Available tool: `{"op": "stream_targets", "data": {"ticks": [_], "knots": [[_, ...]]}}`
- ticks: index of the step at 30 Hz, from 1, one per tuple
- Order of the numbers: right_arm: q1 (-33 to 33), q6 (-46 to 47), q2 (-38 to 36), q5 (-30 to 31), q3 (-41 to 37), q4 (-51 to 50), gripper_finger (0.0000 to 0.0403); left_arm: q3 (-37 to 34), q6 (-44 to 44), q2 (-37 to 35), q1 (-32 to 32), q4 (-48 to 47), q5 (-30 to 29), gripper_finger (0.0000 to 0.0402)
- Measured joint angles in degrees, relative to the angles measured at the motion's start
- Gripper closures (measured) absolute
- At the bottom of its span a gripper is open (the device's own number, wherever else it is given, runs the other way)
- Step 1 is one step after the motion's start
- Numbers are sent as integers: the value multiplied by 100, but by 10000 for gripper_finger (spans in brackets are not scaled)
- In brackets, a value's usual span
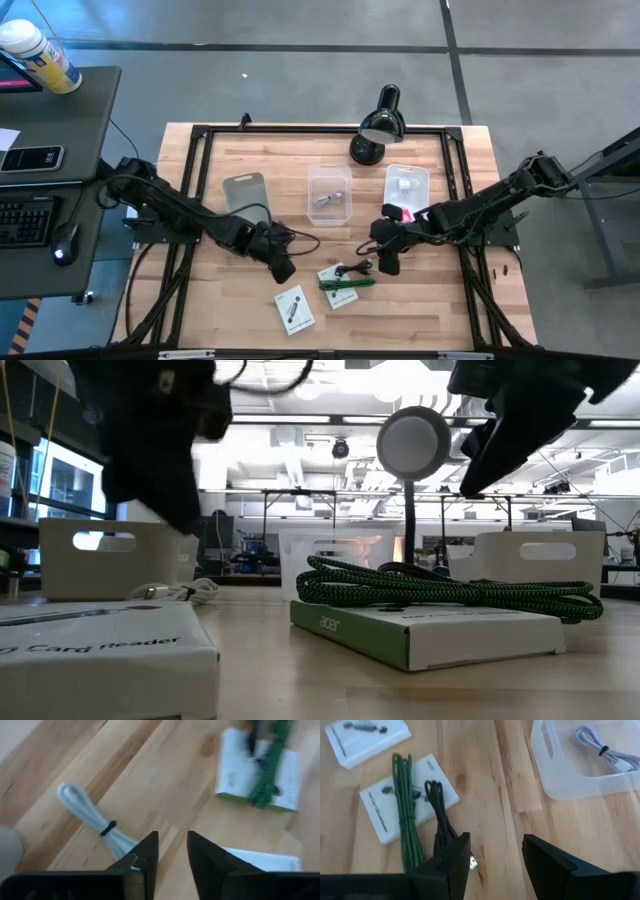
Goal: Pick and place items into bin
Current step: Adjust the gray bin
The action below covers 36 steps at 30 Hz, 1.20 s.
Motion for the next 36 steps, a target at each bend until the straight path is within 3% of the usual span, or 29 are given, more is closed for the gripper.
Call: {"op": "stream_targets", "data": {"ticks": [8,16,36], "knots": [[0,-375,0,-142,0,-40,233,-2,-579,379,19,-151,-134,225],[0,-540,0,-217,0,-21,233,16,-817,685,15,-171,-310,187],[13,-540,0,-214,0,-15,233,7,-670,890,8,-11,-539,213]]}}
